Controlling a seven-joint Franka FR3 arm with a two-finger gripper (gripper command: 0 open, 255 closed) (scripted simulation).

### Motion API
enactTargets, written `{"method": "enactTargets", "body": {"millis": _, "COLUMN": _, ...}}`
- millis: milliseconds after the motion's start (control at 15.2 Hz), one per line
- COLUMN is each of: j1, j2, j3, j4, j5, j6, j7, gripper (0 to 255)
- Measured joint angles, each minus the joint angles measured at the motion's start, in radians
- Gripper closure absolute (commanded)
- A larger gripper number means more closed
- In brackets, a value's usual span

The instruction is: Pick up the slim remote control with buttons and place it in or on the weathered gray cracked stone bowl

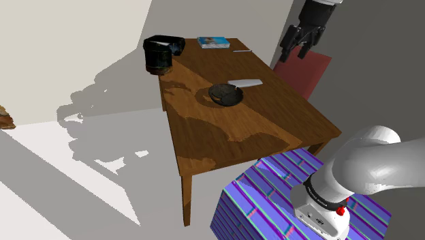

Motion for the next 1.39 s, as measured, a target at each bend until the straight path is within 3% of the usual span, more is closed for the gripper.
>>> {"method": "enactTargets", "body": {"millis": 198, "j1": 0.007, "j2": 0.007, "j3": -0.032, "j4": -0.019, "j5": -0.019, "j6": 0.024, "j7": -0.062, "gripper": 0}}
{"method": "enactTargets", "body": {"millis": 924, "j1": 0.096, "j2": 0.242, "j3": -0.297, "j4": -0.028, "j5": -0.118, "j6": 0.265, "j7": -0.621, "gripper": 0}}
{"method": "enactTargets", "body": {"millis": 1386, "j1": 0.169, "j2": 0.502, "j3": -0.454, "j4": 0.070, "j5": -0.071, "j6": 0.413, "j7": -1.013, "gripper": 0}}
